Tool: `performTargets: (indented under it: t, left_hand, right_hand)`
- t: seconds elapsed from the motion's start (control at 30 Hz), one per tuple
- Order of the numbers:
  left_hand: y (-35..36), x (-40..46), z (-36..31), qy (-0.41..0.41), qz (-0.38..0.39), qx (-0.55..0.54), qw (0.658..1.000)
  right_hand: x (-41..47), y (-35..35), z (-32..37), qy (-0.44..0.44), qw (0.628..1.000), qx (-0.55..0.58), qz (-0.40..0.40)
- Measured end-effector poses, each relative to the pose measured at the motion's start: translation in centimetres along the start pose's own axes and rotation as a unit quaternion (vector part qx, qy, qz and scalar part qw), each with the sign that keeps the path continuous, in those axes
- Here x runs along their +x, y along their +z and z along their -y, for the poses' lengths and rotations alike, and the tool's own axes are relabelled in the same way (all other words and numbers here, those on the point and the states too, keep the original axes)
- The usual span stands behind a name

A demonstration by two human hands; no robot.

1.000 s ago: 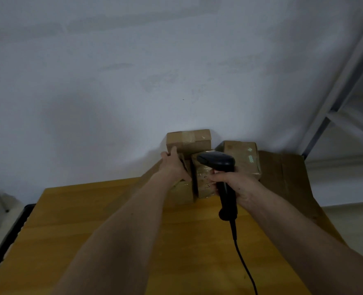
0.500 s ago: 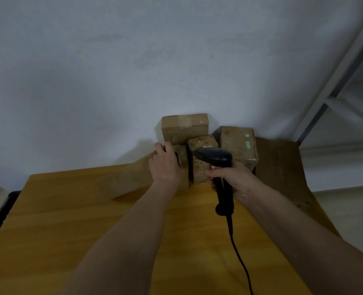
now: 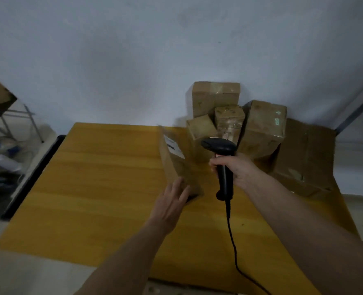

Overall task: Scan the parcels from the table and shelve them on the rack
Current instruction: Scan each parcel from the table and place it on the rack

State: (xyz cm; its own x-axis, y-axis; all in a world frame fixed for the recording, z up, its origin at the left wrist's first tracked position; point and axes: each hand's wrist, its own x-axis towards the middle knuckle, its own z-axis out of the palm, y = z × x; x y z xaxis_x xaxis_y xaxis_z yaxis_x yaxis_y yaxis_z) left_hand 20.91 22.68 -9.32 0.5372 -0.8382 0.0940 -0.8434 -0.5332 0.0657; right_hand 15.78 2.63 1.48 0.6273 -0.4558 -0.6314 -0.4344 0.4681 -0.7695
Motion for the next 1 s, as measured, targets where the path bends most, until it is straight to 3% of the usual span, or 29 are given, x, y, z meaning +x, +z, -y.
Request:
performTargets:
  t: [0.07, 0.23, 0.3, 0.37, 0.43, 0.5, 0.57, 0.6, 0.83, 1.0]
  left_hand:
    - [0.9, -1.9, -0.4, 0.02, 0.036, 0.023, 0.999]
    - [1.8, -3.8, -1.1, 0.05, 0.224, 0.044, 0.972]
    - [1.4, -3.3, -1.3, 0.019, 0.23, -0.026, 0.973]
    - [0.8, -2.4, -1.2, -0.097, 0.173, -0.163, 0.966]
    - [0.1, -1.0, -0.8, -0.279, 0.108, -0.311, 0.902]
    - [-0.3, 0.9, 0.2, -0.423, 0.117, -0.431, 0.789]
    - [0.0, 2.4, 1.5, -0.497, 0.166, -0.489, 0.698]
    - [0.0, 3.0, 2.0, -0.516, 0.181, -0.502, 0.67]
    - [2.5, 6.0, 3.2, -0.546, 0.204, -0.537, 0.61]
    - [4.6, 7.0, 3.7, -0.569, 0.191, -0.532, 0.597]
  right_hand:
    - [0.0, 0.4, -1.2, 0.017, 1.0, -0.007, 0.011]
    - [-0.2, 0.4, -3.2, 0.035, 0.999, -0.012, 0.014]
    - [-0.2, 0.2, -3.3, 0.036, 0.999, -0.021, 0.017]
    - [0.0, -0.2, -3.4, 0.041, 0.998, -0.032, 0.025]
    - [0.4, -0.5, -3.6, 0.054, 0.997, -0.048, 0.034]
    - [0.9, -0.7, -4.1, 0.072, 0.995, -0.055, 0.033]
    - [1.7, -0.5, -4.8, 0.096, 0.994, -0.049, 0.029]
    - [2.2, -0.2, -5.2, 0.107, 0.993, -0.044, 0.026]
    - [6.2, 2.7, -8.0, 0.15, 0.987, -0.058, 0.004]
    - [8.7, 4.0, -9.5, 0.174, 0.982, -0.068, 0.0]
